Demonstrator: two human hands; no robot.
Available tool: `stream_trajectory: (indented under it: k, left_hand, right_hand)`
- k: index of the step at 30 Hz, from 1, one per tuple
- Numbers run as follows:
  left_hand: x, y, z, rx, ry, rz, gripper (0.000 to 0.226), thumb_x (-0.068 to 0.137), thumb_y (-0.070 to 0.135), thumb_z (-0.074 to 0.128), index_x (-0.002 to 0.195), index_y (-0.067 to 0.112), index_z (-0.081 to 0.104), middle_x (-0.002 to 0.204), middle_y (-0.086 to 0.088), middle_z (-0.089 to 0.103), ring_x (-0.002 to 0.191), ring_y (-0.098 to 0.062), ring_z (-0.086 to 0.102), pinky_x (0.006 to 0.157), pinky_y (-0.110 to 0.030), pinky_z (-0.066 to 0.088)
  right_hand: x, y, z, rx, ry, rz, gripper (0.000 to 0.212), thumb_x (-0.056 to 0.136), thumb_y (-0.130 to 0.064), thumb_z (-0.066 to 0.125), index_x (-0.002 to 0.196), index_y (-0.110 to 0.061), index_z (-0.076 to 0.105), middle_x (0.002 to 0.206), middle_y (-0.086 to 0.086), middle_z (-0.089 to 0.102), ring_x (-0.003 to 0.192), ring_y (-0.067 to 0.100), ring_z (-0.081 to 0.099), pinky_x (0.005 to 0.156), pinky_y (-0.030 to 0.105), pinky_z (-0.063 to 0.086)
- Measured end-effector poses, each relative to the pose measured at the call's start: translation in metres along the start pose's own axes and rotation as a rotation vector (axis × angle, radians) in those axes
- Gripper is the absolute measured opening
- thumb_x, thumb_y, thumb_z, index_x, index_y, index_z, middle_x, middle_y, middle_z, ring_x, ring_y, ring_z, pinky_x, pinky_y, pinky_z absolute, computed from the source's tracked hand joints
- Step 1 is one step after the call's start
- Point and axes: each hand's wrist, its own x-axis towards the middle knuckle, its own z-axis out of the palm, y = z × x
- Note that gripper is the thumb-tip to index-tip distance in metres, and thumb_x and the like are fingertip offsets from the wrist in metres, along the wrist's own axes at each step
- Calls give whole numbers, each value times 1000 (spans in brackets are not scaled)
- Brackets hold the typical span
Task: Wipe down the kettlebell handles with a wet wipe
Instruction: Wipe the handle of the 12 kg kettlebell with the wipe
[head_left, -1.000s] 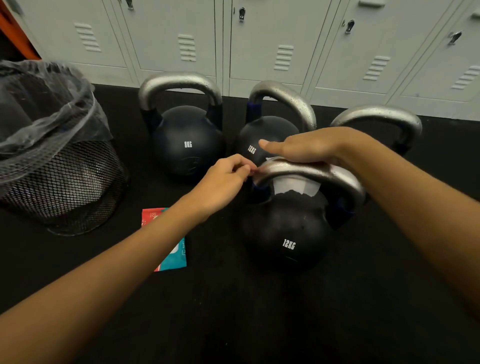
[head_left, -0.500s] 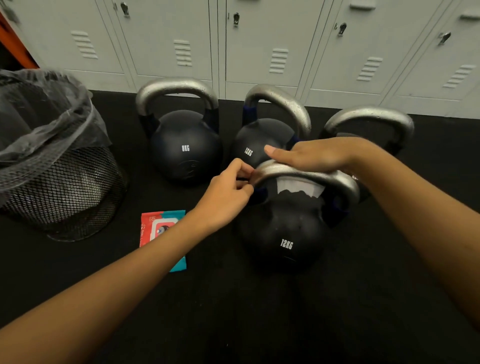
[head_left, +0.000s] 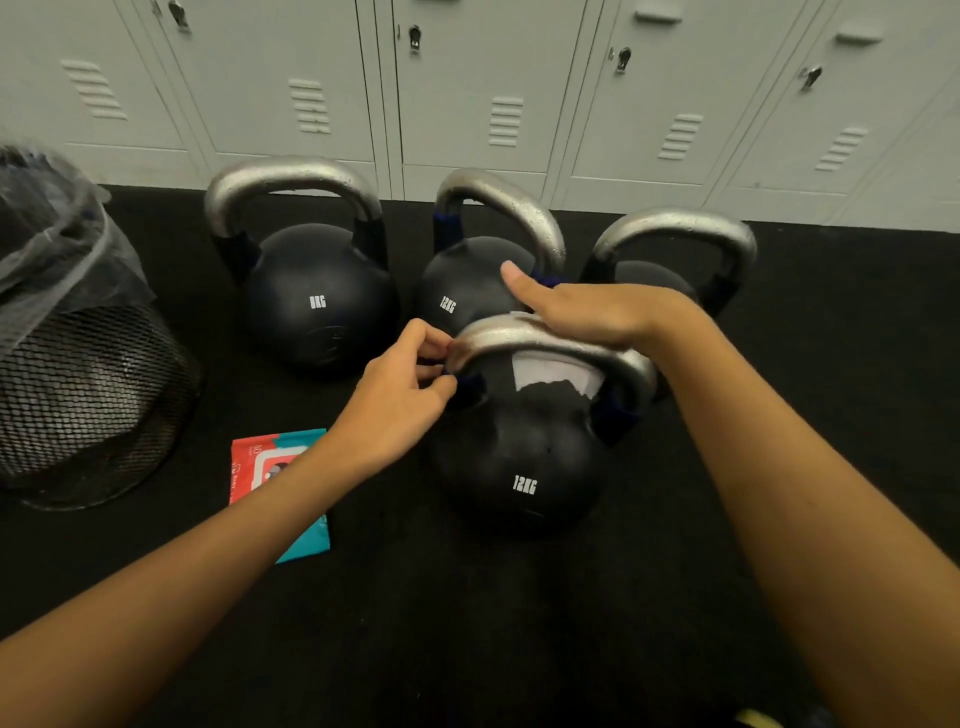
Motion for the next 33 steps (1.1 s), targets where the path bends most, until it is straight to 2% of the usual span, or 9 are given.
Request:
stream_trajectory:
  k: [2, 4, 7, 12, 16, 21, 25, 27, 33]
  left_hand:
    - [0, 0, 0, 1, 7, 2, 25, 90, 8, 60, 110, 22, 55, 111, 12, 60, 102, 0, 59, 78, -11, 44]
    - [0, -1, 0, 5, 1, -1, 26, 90, 8, 60, 111, 22, 55, 112, 13, 59, 103, 0, 58, 78, -11, 43]
    - [0, -1, -1, 12, -11, -10, 28, 90, 10, 60, 113, 24, 54, 114, 13, 58, 107, -3, 57, 82, -15, 44]
    - [-1, 0, -1, 19, -23, -22, 30, 90, 9, 61, 115, 25, 52, 118, 10, 58, 113, -6, 56, 90, -21, 45]
    - [-2, 1, -1, 28, -31, -27, 33, 90, 10, 61, 117, 25, 50, 122, 9, 57, 116, -7, 54, 96, -27, 45]
    - [-3, 3, 0, 31, -35, -27, 33, 90, 10, 61, 118, 24, 50, 123, 9, 56, 116, -7, 53, 91, -21, 43]
    - [-3, 4, 0, 30, -33, -29, 33, 90, 10, 60, 118, 23, 49, 122, 8, 56, 115, -6, 53, 85, -16, 40]
    - [-3, 5, 1, 26, -34, -29, 33, 90, 9, 60, 118, 23, 49, 124, 8, 56, 116, -6, 52, 87, -17, 41]
    - [-3, 4, 1, 25, -36, -35, 33, 90, 9, 61, 118, 24, 49, 123, 9, 55, 117, -7, 52, 87, -18, 41]
  right_hand:
    - [-12, 23, -5, 169, 13, 42, 79, 90, -77, 17, 113, -22, 68, 120, -6, 68, 112, 12, 62, 106, 30, 37]
    - [-22, 45, -5, 316, 5, 76, 92, 83, -84, 23, 105, -10, 73, 99, 1, 75, 92, 17, 71, 91, 29, 47]
    - [-25, 77, 9, 580, 78, 36, 103, 73, -90, 27, 112, -5, 71, 103, 23, 67, 92, 29, 63, 90, 38, 46]
    - [-20, 97, 59, 1128, 470, -18, 61, 97, -60, 37, 100, -11, 73, 108, 17, 72, 111, 29, 65, 108, 41, 43]
    - [-27, 98, 92, 1172, 711, -54, 45, 105, -39, 32, 99, -21, 72, 99, -2, 75, 107, 11, 65, 112, 37, 38]
    - [-42, 90, 130, 1181, 951, 43, 41, 104, -39, 37, 93, -34, 75, 95, -7, 74, 105, 6, 64, 100, 28, 42]
    - [-46, 70, 148, 1154, 1026, 40, 42, 104, -43, 35, 136, -27, 57, 133, -9, 61, 127, 0, 51, 112, 29, 36]
    - [-45, 66, 147, 1138, 1039, 49, 48, 104, -45, 32, 143, -24, 49, 139, -9, 56, 131, 0, 46, 113, 26, 33]
    - [-40, 73, 147, 1328, 927, 131, 34, 105, -44, 28, 101, -37, 62, 104, -18, 61, 102, -2, 54, 107, 28, 33]
